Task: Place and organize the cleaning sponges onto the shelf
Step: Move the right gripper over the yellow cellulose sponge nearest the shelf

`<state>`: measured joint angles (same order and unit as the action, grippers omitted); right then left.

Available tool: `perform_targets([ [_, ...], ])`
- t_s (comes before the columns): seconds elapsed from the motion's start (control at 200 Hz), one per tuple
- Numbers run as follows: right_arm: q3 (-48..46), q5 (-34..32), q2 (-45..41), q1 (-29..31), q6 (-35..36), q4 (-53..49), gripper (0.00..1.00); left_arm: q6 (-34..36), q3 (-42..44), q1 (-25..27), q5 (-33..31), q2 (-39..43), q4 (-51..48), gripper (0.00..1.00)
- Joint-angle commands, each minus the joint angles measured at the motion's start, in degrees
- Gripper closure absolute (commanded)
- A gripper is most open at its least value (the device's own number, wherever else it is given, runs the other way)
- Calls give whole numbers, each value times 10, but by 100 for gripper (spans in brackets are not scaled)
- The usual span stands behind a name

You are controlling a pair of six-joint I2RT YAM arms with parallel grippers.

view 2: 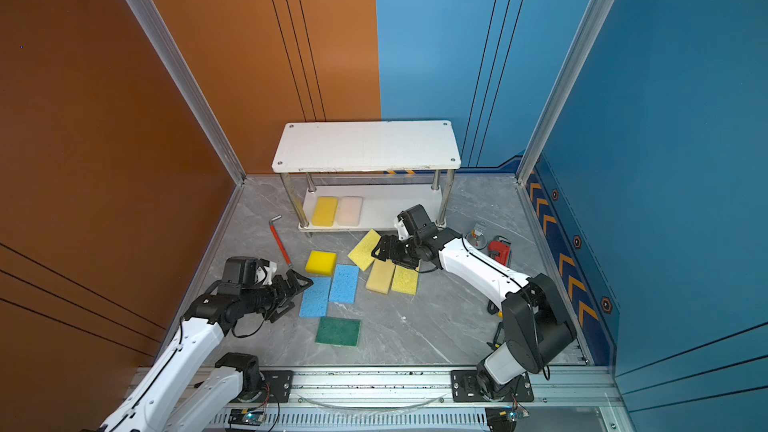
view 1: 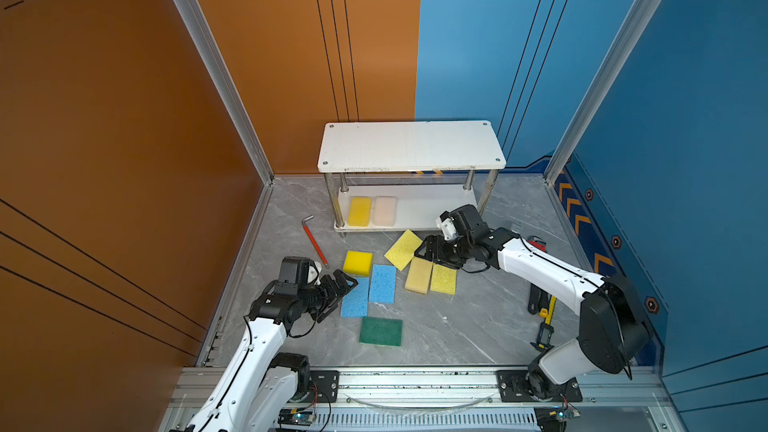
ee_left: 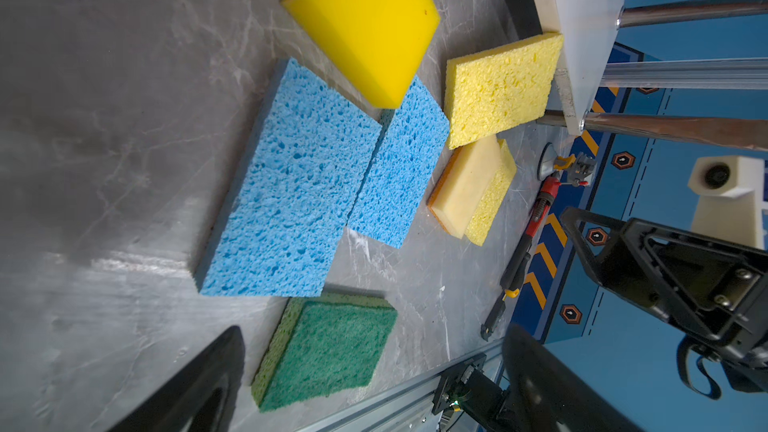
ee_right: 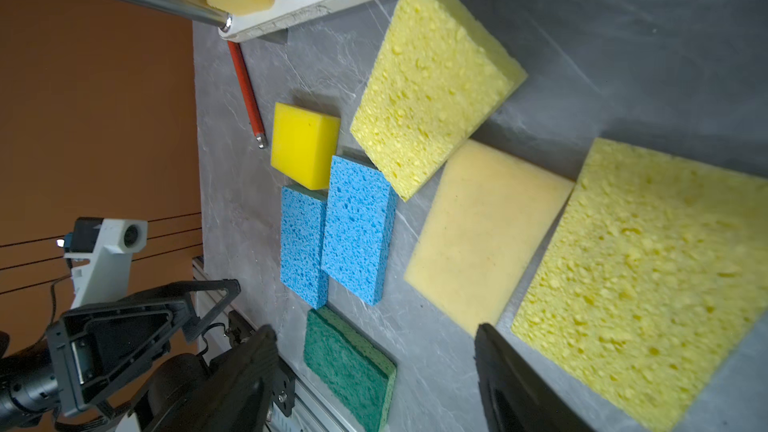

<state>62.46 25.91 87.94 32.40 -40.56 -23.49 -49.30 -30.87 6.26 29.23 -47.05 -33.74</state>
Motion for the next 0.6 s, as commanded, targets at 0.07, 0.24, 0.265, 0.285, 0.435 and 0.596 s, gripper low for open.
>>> perform_targets([
  [0.07,-10,-28,0,0,13,-36,23,5,-30,-3,11,-37,37,3],
  [0.24,8,-28,28,11,6,-20,25,10,-41,-2,8,-63,52,4],
  [0.265,10,-29,31,11,5,-18,25,9,-40,-1,9,-65,57,4],
  [0.285,10,-30,34,12,4,-14,25,8,-40,0,9,-68,60,4],
  [0.435,6,-31,51,0,0,27,26,3,-41,6,11,-82,76,4],
  [0.596,1,2,69,-28,5,67,27,3,-44,10,17,-84,75,4],
])
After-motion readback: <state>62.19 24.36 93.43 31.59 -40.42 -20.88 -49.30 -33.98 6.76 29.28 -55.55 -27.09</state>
